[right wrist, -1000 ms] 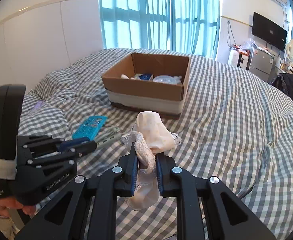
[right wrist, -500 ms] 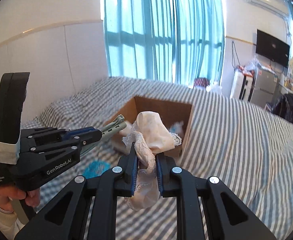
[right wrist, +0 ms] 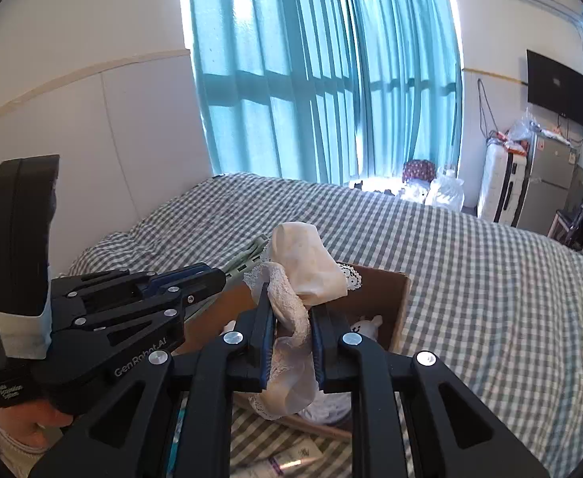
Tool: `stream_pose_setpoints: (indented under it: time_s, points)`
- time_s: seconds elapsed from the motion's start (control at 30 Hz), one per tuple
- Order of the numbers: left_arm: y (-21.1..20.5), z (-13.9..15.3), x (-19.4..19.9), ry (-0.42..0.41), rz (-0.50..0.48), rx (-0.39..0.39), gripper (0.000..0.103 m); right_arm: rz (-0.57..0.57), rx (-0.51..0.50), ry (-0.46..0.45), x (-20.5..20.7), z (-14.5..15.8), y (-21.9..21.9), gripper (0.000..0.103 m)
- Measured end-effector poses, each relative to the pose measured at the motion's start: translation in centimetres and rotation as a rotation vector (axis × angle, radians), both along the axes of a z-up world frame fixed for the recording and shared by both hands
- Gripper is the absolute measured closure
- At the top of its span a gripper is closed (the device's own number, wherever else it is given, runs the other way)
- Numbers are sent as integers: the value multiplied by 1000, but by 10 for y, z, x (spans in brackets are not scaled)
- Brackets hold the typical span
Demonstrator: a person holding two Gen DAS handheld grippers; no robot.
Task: Organize objects
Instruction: 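Drop the blue clip and lace cloth into the box, opening both tools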
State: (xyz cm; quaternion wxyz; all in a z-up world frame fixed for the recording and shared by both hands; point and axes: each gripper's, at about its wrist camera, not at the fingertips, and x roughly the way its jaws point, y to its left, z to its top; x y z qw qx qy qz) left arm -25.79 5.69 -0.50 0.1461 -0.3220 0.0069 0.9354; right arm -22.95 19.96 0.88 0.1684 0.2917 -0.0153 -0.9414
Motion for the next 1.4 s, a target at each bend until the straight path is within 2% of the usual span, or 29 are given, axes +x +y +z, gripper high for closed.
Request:
stream_pose_setpoints:
  time_s: [0.2,0.37,0.53,0.67,0.77,0.83,0.9,0.93,0.97,1.03,1.1,1.27,1.4]
  points:
    - [-1,-38,-33,-70,2,-6,93,2,-13,-89,-47,-46,3,88]
    - [5,-61,-46,-104,-5,-20,93,-1,-10,-115,-64,-69,5,88]
    - [13,-67,-43,-95,-32,-55,93,-5,-7,-140,-69,-86,2,86]
    - [15,-56,-38,-84,-29,-45,93,-26,-20,-132,-70,-78,9,84]
    - [18,-41,-34,-64,-22,-54,91,-53,-38,-103,-58,-59,13,68]
    - [17,-31,-28,-55,-15,-67,89,-77,-53,-84,-52,-47,19,52]
    - [13,-18,-18,-44,-9,-62,81,-92,-69,-63,-43,-33,25,48]
    - [12,-13,-13,-37,-3,-63,69,-97,-69,-58,-39,-27,26,45]
    - [10,-7,-7,-27,11,-66,52,-104,-64,-52,-34,-20,27,42]
    - [5,7,5,2,41,-68,38,-120,-51,-35,-22,-5,29,39]
    - [-1,20,20,22,55,-56,36,-118,-42,-14,-7,8,31,38]
    - [-15,48,53,74,101,-53,13,-138,-9,34,34,40,37,32]
    - [-24,62,81,104,123,-60,8,-156,22,62,73,59,42,25]
